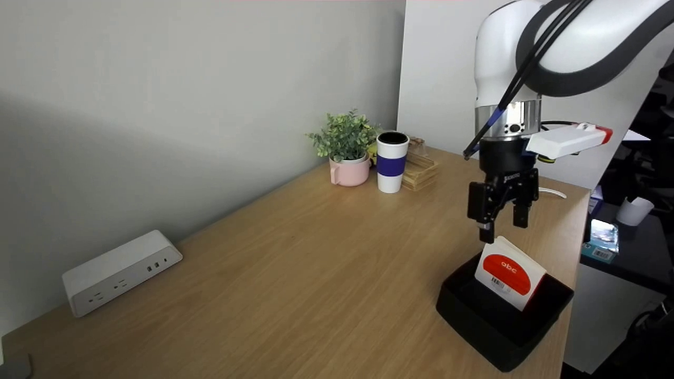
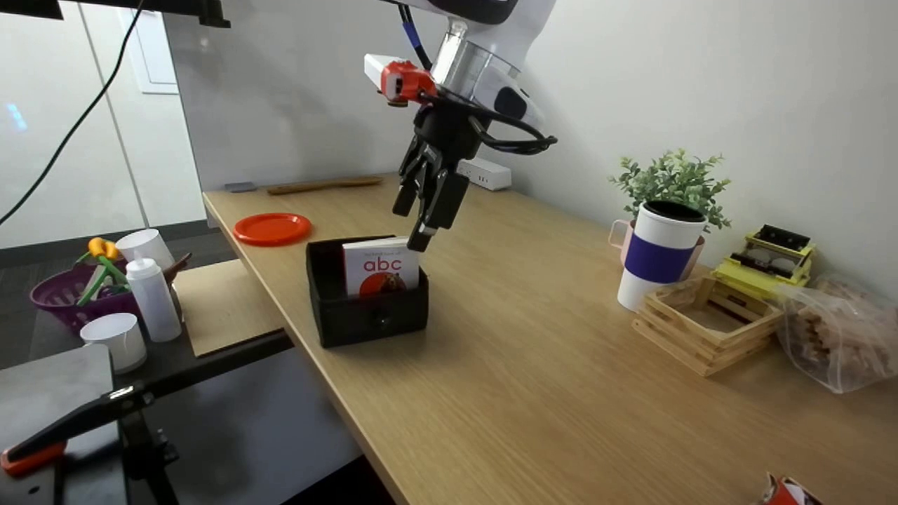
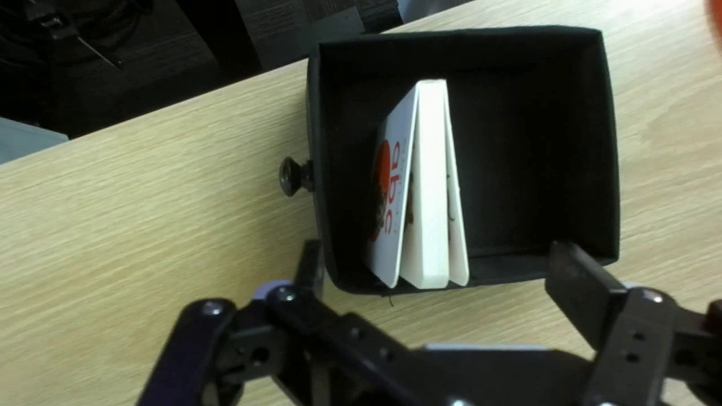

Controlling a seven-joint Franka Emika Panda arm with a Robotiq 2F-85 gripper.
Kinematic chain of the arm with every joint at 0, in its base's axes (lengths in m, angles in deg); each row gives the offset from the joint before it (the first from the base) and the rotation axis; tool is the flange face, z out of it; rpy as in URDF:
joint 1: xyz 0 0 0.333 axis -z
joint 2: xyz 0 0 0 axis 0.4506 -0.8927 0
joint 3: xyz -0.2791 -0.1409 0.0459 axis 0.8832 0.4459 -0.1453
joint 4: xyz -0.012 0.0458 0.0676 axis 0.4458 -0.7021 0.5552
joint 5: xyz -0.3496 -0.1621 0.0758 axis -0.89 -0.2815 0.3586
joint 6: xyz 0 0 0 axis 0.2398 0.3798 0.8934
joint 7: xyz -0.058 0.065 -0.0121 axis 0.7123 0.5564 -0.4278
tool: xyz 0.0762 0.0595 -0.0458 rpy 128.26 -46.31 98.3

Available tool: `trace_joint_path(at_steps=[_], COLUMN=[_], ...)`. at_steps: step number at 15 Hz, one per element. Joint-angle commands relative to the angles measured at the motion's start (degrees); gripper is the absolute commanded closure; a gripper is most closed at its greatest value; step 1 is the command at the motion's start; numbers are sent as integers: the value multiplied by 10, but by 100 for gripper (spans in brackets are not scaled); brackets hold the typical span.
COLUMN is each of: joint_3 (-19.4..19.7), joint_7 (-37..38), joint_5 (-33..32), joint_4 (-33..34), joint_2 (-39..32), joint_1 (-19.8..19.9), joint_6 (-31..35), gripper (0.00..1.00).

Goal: Take the book from the black box and place it on the table then put it back in the black box

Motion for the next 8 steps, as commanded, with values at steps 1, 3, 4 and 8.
trace_joint_path(at_steps=[1,3,4,8], joint_3=[2,1,1,-2], joint_7=[22,35,41,63], joint_5=[13,11,11,9], joint_4=[-51,-66,-74,-106], joint_2=[61,84,95,137], joint_1=[-4,-5,-5,-8], joint_6=[11,12,13,20], gripper=[0,0,0,0])
